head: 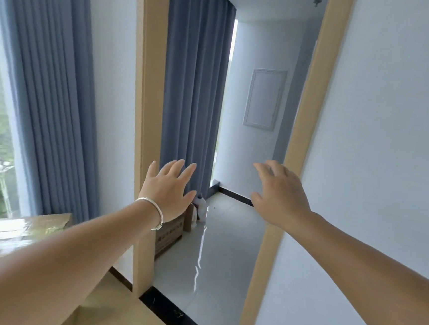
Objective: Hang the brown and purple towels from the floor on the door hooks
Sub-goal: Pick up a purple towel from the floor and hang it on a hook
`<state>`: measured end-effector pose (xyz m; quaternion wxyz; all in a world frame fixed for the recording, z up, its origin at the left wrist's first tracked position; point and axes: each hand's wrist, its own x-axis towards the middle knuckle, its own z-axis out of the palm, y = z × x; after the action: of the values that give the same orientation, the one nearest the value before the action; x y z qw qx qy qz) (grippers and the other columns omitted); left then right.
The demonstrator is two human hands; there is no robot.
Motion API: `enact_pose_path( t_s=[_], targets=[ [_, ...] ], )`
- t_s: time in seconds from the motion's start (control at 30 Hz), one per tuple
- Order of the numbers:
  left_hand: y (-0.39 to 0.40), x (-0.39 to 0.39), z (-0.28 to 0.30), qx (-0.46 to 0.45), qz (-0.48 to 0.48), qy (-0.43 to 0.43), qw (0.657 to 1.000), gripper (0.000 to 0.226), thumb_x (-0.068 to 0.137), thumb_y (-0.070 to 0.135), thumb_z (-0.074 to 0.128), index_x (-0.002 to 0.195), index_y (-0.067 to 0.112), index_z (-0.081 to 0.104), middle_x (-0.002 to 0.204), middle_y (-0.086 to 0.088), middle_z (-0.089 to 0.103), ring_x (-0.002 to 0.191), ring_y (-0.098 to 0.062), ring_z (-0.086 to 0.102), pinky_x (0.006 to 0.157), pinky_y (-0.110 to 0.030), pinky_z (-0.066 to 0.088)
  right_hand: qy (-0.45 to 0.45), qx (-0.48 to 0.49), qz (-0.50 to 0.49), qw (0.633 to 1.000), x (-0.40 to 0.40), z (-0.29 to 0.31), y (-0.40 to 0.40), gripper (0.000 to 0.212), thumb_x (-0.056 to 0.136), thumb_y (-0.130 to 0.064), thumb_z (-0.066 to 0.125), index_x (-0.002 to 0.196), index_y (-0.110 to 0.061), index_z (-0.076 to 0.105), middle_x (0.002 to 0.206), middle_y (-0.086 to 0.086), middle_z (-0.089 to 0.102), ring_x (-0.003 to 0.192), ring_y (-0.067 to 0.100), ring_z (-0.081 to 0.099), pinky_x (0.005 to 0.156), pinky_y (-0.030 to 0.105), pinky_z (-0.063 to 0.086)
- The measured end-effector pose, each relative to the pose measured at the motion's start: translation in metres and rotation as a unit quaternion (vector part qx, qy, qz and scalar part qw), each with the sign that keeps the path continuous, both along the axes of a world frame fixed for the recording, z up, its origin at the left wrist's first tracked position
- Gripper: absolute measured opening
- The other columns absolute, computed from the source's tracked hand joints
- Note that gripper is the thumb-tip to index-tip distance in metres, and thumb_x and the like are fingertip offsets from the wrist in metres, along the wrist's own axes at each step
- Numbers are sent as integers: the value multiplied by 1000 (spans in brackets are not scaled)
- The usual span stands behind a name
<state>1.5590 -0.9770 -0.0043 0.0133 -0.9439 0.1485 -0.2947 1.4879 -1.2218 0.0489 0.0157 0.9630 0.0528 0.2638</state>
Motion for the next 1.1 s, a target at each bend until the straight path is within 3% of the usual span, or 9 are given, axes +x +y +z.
enact_pose_path(
  t_s=[0.27, 0.4, 0.93, 1.1],
  targets=[
    [85, 25, -13, -6, 154, 37, 987, 65, 95, 57, 26, 151, 32, 3, 159, 0, 15, 147, -20, 11, 118, -53, 6, 12, -2, 169, 986, 116, -15, 77, 62, 88, -31, 54, 145, -19, 33, 147, 8, 36, 130, 27, 38, 106, 41, 33],
    [146, 28, -25, -17, 214, 48, 976, 68, 95, 58, 28, 152, 31, 4, 159, 0, 15, 147, -20, 10, 118, -53, 6, 27, -6, 241, 970, 154, -28, 140, 63, 90, -34, 52, 147, -20, 29, 151, 6, 31, 136, 24, 32, 112, 44, 29],
    [447, 65, -73, -41, 410, 64, 909, 68, 93, 60, 30, 151, 31, 8, 159, -2, 19, 145, -22, 18, 116, -55, 12, 75, -35, 424, 902, 259, -72, 469, 66, 91, -36, 53, 148, -19, 27, 149, 1, 29, 139, 21, 26, 116, 41, 21],
    [548, 69, -121, -92, 459, 98, 878, 66, 94, 58, 32, 150, 30, 12, 158, -3, 21, 144, -21, 20, 115, -55, 11, 119, -71, 465, 875, 286, -108, 590, 63, 91, -37, 52, 147, -22, 26, 152, 2, 27, 139, 22, 25, 117, 42, 18]
  ],
)
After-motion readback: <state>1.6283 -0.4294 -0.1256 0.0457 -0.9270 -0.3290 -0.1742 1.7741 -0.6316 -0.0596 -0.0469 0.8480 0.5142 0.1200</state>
